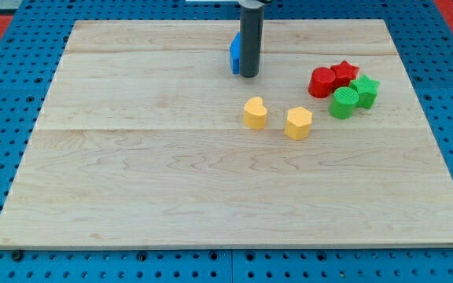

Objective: Move the red blocks top left to the green blocks

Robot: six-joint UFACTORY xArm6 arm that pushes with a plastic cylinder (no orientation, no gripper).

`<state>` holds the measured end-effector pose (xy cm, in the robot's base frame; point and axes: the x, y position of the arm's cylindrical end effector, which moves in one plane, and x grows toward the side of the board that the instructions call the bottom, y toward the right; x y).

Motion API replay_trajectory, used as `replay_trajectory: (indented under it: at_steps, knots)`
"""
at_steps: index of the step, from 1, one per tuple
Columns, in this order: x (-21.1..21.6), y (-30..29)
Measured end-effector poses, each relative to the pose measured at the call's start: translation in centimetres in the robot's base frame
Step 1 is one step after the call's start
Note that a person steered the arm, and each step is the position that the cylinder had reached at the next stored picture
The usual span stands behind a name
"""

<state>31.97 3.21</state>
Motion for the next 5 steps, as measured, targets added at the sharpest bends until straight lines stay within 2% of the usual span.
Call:
replay_trajectory:
  at_steps: [2,3,4,5]
  knots:
    - [-2.6,14.1]
    - [-0.8,17.5]
    - [2.1,17.5]
    - [3.0,14.4]
